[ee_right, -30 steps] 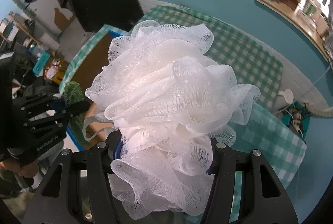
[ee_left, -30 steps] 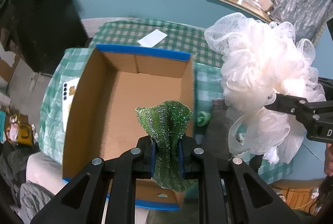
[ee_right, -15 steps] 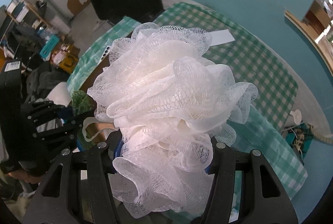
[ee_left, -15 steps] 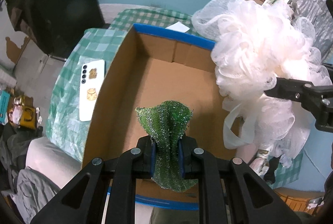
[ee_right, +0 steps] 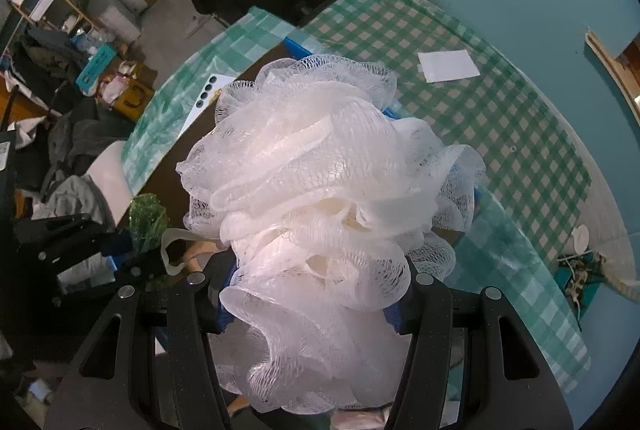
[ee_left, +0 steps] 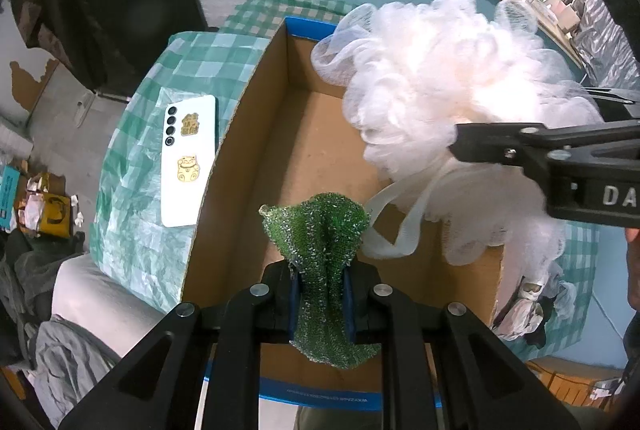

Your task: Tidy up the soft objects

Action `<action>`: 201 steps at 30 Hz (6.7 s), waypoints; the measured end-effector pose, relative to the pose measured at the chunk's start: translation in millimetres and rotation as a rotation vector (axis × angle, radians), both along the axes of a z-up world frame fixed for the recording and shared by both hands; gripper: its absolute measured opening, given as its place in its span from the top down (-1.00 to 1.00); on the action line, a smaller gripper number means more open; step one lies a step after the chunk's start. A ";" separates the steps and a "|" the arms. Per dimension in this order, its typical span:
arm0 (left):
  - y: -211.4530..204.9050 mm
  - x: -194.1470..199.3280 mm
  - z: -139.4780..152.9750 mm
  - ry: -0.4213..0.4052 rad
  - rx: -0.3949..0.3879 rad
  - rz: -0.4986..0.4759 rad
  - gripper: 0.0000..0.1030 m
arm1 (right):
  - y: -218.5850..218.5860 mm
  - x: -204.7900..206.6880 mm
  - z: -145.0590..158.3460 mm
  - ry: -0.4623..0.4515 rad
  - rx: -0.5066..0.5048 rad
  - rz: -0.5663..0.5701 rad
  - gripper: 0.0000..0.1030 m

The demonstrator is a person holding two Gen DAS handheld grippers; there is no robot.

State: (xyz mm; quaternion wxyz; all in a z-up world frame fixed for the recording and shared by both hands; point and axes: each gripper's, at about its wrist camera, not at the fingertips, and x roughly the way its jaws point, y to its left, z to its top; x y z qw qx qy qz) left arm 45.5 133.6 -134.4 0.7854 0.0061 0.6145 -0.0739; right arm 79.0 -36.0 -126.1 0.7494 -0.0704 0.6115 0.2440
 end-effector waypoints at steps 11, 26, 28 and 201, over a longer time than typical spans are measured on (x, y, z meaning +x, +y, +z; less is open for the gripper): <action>-0.8 -0.3 5.0 -0.021 0.019 0.002 0.19 | -1.2 5.1 7.3 -0.031 -0.013 -0.036 -0.46; -14.5 -15.6 24.6 -0.069 0.029 -0.017 0.10 | -25.2 -7.3 42.1 -0.090 -0.001 -0.070 -0.59; -18.5 -18.4 29.2 -0.078 0.031 -0.025 0.10 | -29.9 -10.3 44.9 -0.094 -0.003 -0.077 -0.59; -240.5 -77.4 17.7 -0.054 -0.051 -0.470 0.32 | -305.8 -177.0 -26.7 0.025 0.000 -0.531 0.20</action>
